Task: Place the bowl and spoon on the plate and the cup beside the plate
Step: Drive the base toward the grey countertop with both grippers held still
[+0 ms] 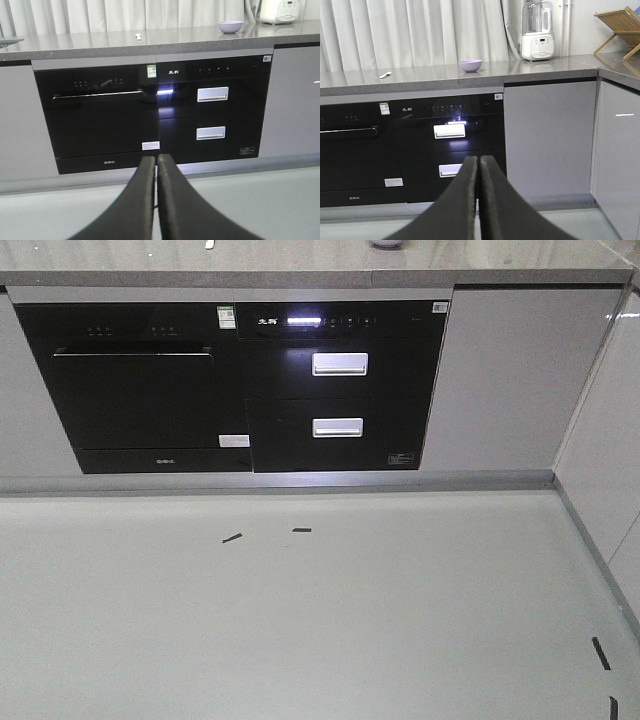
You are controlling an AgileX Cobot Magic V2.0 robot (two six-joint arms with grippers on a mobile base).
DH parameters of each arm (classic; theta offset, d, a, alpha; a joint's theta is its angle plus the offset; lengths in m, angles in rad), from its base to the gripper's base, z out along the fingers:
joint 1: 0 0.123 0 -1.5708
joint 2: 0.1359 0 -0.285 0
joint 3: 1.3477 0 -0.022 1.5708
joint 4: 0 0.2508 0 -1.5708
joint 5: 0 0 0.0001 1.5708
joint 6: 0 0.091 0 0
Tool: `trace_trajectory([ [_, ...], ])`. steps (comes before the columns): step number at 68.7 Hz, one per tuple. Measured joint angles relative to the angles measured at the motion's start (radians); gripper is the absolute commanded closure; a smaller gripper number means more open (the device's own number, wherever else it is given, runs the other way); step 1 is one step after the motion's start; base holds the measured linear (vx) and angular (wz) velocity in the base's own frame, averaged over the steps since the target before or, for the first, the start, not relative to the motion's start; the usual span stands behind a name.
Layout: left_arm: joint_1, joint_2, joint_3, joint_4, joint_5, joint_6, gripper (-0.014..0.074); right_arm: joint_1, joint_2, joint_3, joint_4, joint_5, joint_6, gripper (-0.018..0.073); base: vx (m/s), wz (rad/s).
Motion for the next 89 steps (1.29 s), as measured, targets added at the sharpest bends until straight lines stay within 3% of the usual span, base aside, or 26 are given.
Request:
trace_trajectory([
  [89,0.000,0.000,0.000,0.000,0.000,0.000,0.0602,0.000,0.000,0.000,0.000,0.000,0.000,0.0564,0.09,0.03],
])
